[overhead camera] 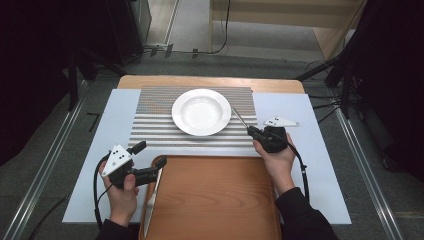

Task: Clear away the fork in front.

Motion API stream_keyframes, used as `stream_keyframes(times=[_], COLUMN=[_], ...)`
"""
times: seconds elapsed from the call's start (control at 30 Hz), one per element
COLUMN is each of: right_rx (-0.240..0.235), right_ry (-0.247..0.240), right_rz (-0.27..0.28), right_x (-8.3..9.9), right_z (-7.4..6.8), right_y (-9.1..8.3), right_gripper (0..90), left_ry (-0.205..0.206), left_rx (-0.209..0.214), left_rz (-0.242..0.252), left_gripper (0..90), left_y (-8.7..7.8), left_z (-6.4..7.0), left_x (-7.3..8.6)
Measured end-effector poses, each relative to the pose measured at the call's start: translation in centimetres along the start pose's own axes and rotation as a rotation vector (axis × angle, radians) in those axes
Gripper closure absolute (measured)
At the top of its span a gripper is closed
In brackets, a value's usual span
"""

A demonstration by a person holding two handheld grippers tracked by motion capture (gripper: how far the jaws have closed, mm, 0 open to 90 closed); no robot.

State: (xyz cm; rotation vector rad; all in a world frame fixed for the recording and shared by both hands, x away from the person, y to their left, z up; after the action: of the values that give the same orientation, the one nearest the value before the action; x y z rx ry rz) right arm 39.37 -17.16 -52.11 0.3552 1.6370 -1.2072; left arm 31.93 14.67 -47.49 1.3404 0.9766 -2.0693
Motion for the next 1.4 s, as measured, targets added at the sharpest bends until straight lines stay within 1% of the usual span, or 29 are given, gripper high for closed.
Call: stream_keyframes(times=[0.13, 0.23, 0.5, 0.6, 0.7, 0.87, 1.0, 1.1, 1.17, 1.23, 1.33, 1.4], right_rx=[-0.018, -0.022, -0.039, -0.041, -0.049, -0.064, -0.082, -0.102, -0.103, -0.107, -0.107, -0.111], right_ry=[0.002, -0.001, -0.007, -0.020, -0.021, -0.030, -0.030, -0.012, -0.014, -0.017, -0.029, -0.028], right_rz=[0.018, 0.031, 0.074, 0.089, 0.110, 0.135, 0.147, 0.161, 0.163, 0.173, 0.188, 0.199], right_x=[0.2, 0.4, 0.6, 0.5, 0.5, 0.6, 0.9, 1.2, 1.2, 1.1, 0.9, 0.8], right_z=[-1.0, -1.5, -2.9, -3.5, -4.0, -4.9, -5.6, -6.0, -6.2, -6.4, -6.9, -7.3], right_y=[-0.9, -1.4, -2.9, -3.5, -4.1, -5.1, -5.5, -5.7, -5.8, -6.1, -6.5, -6.7], right_gripper=[84.0, 84.0, 84.0, 84.0, 84.0, 84.0, 84.0, 84.0, 84.0, 84.0, 83.9, 83.9], left_ry=[-0.002, -0.007, -0.022, -0.018, -0.021, -0.025, -0.034, -0.034, -0.036, -0.027, -0.027, -0.022], left_rx=[0.015, 0.023, 0.047, 0.059, 0.070, 0.084, 0.094, 0.100, 0.106, 0.112, 0.122, 0.132], left_rz=[-0.015, -0.026, -0.030, -0.037, -0.037, -0.038, -0.037, -0.038, -0.037, -0.039, -0.043, -0.051], left_gripper=[12.9, 12.9, 13.0, 13.0, 13.0, 13.0, 13.0, 12.9, 12.9, 13.0, 12.9, 13.0], left_y=[0.8, 1.2, 2.1, 2.5, 2.8, 3.1, 3.5, 3.7, 3.8, 3.8, 4.1, 4.2], left_z=[0.8, 1.3, 2.3, 2.9, 3.4, 3.9, 4.2, 4.5, 4.8, 5.0, 5.4, 5.7], left_x=[0.0, 0.1, -0.1, -0.1, -0.2, -0.3, -0.3, -0.3, -0.3, -0.3, -0.1, 0.1])
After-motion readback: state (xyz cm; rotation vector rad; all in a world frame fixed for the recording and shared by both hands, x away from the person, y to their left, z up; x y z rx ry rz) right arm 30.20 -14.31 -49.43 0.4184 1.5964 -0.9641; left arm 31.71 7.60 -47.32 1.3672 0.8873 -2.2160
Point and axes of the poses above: each handheld gripper's, and its own axes: y roughly forward along the jaws, x roughly out of its underside, z roughly to its right, the point moved 9 cm from there along y, roughly forward along the jaws, and after that the axes turned 11 degrees about -y, right-handed, at the moved point
